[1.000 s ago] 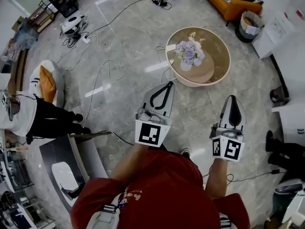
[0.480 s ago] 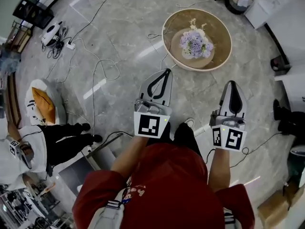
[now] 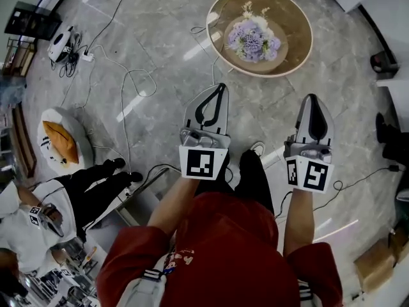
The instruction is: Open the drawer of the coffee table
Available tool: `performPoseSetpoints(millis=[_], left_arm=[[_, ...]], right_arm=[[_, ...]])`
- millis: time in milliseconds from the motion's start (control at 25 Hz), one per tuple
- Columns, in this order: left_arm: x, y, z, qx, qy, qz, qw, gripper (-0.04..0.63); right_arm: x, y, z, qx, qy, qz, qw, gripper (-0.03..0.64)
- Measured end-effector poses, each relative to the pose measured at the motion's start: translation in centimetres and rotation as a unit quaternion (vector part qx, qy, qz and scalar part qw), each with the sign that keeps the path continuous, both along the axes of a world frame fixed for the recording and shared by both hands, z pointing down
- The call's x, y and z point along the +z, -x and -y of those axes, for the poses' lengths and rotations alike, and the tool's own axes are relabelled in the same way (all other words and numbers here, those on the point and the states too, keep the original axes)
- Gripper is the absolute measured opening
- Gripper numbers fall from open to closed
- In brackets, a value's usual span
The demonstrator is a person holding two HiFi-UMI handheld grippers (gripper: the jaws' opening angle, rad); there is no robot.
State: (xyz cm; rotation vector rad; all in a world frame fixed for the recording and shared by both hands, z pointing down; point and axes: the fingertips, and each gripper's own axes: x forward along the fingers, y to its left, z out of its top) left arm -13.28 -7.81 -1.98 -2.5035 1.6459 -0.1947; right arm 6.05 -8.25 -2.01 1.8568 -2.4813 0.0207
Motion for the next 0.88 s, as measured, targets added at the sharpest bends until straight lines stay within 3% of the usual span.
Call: performPoseSetpoints(millis=[240, 440, 600, 760, 880], left_arm=[[10.8, -2.8, 1.5, 0.030, -0.011, 0.003, 0.9995, 0.012], [25.0, -3.9, 0.7, 0.040, -0.010, -0.012, 0.9991, 0.012], [38.6, -4.4, 0.4, 0.052, -0.006, 0.008, 0.9986, 0.012], [50.4, -3.4, 0.5, 0.049, 0.008, 0.003, 0.9988, 0.012], [57.1, -2.5, 1.2, 0.048, -0.010, -0.009, 0.9988, 0.012]], right_arm=[[11.6, -1.1, 0.6, 0.003, 0.015, -0.001, 1.000, 0.023], [26.4, -1.3, -0.6, 0.002, 0.040, 0.000, 0.999, 0.023], [40.0, -0.9, -1.2, -0.007, 0.053, -0.009, 0.999, 0.023], [51.8, -0.2, -0.8, -0.007, 0.057, 0.028, 0.998, 0.023], [58.6, 0.1, 0.5, -0.005, 0.042, 0.044, 0.998, 0.023]])
